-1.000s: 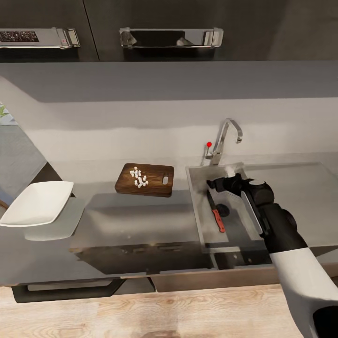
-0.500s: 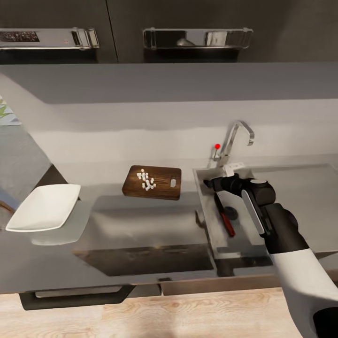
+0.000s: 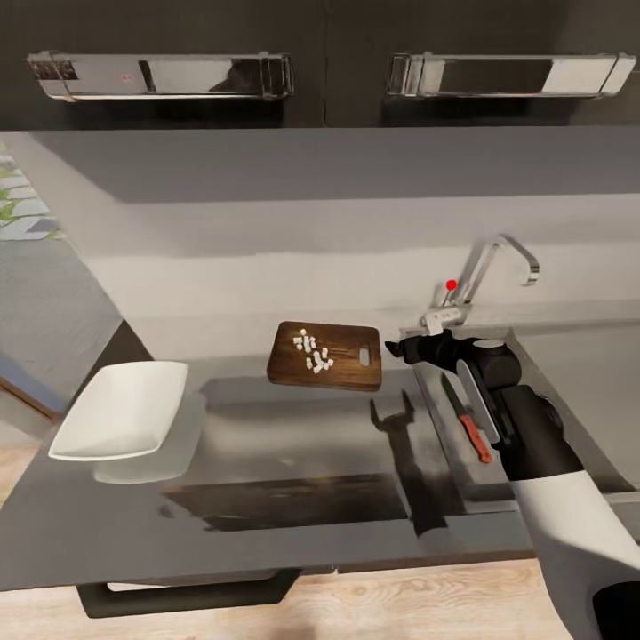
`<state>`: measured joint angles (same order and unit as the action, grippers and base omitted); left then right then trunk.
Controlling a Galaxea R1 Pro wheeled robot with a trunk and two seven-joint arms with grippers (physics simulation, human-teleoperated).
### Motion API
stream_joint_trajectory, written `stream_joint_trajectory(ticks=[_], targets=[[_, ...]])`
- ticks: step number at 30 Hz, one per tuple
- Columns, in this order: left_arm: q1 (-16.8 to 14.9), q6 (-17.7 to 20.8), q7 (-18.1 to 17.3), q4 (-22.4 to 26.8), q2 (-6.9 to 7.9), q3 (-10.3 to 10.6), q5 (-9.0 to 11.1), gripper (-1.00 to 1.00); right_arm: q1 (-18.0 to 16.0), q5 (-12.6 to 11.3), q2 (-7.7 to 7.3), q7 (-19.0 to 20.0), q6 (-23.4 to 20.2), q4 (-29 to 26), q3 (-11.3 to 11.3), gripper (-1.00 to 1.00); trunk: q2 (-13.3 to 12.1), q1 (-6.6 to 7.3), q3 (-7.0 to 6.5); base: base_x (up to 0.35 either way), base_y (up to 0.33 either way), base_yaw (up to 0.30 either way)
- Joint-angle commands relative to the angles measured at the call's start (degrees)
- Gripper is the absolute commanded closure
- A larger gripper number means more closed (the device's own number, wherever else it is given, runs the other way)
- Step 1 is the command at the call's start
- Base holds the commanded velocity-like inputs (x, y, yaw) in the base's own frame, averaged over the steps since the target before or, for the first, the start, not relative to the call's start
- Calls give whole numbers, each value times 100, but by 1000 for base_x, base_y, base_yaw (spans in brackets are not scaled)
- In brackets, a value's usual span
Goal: In the kitchen, take the Vidalia onion out of the sink, dice it on the chopping board with the paring knife, put the diced onion into the bowl on the countertop, then place both the paring knife and the chopping board into the sink.
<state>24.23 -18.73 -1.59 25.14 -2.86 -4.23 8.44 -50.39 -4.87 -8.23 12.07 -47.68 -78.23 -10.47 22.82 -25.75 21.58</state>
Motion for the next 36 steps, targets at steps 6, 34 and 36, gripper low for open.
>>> stream_joint_trajectory(ticks=[6,34,36], targets=[[2,1,-17,8,-4,-17,26,-100,-6,-49,-5,-27,-31,17,-8,-100,10,-4,9,1,218,0],[2,1,-17,0,-7,-17,26,-100,-6,-52,30,-599,293,557,546,-100,10,-4,147,10,9,63],[2,1,-17,0,-6,-17,26,-100,-6,-56,115,-698,412,638,546,-100,10,-4,147,0,0,0]])
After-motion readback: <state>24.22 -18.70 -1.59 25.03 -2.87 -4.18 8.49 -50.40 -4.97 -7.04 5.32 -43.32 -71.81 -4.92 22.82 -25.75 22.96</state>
